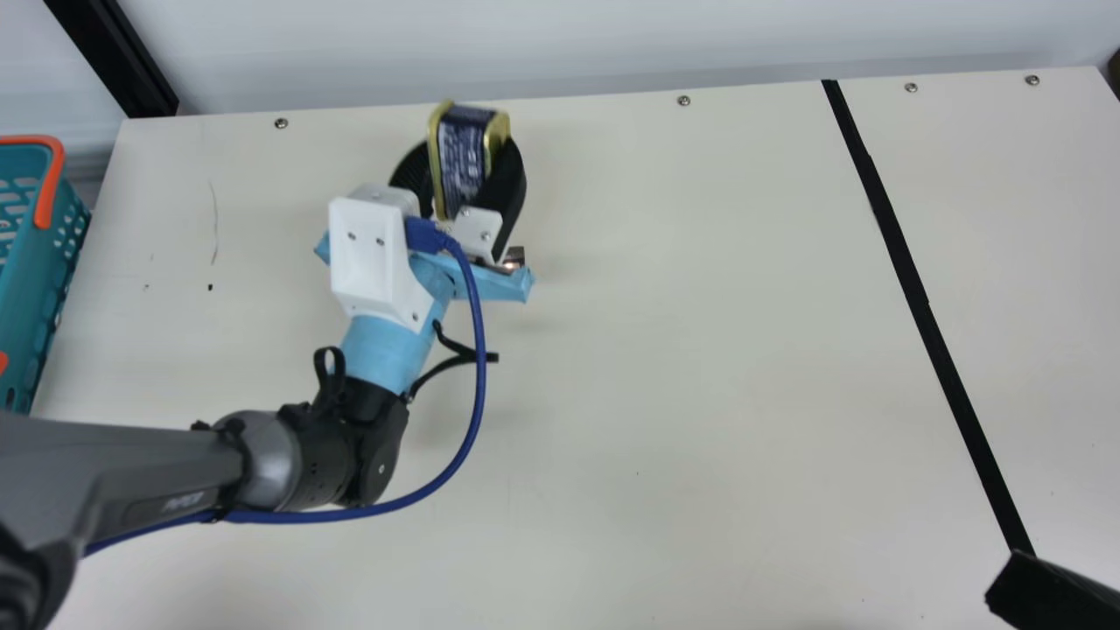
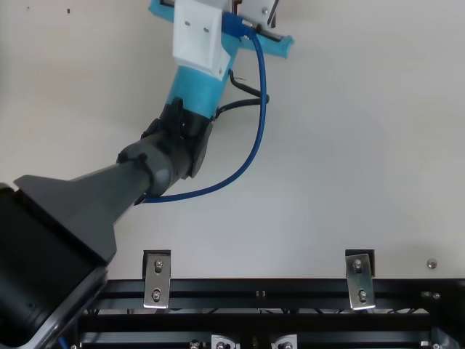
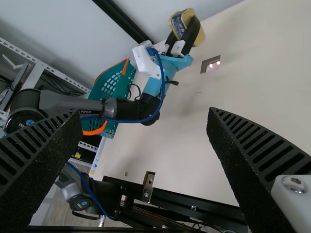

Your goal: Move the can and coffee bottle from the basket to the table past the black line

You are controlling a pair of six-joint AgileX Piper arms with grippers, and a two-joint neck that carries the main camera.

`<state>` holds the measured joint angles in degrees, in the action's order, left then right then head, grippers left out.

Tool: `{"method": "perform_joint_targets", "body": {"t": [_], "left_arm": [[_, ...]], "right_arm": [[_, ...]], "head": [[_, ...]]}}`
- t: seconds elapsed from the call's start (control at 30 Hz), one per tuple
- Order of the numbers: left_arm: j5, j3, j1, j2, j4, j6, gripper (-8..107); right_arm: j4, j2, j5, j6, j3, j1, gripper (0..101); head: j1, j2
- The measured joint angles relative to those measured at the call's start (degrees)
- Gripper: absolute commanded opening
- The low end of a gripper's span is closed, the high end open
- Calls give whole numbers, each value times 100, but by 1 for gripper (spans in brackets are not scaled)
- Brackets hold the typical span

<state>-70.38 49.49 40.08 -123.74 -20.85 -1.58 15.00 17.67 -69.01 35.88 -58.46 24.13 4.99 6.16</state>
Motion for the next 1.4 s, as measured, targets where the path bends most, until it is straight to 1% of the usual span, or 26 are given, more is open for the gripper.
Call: {"method": "perform_joint_targets", "body": {"t": [0.07,0.23,0.33,0.67,0.97,1.4], "left_arm": [[81,0,0,0,0,0,10],[69,0,3,14,0,46,10],[43,11,14,141,-46,193,10],[49,-50,-35,1039,-48,920,10],[32,-258,-199,1811,111,1378,10],[37,-249,-198,1786,114,1319,10]], "right_arm": [[0,0,0,0,0,0,101],[0,0,0,0,0,0,101],[0,0,0,0,0,0,101],[0,0,0,0,0,0,101],[0,0,0,0,0,0,101],[0,0,0,0,0,0,101]], "head": [[0,0],[0,0],[0,0],[0,0],[0,0],[0,0]]}}
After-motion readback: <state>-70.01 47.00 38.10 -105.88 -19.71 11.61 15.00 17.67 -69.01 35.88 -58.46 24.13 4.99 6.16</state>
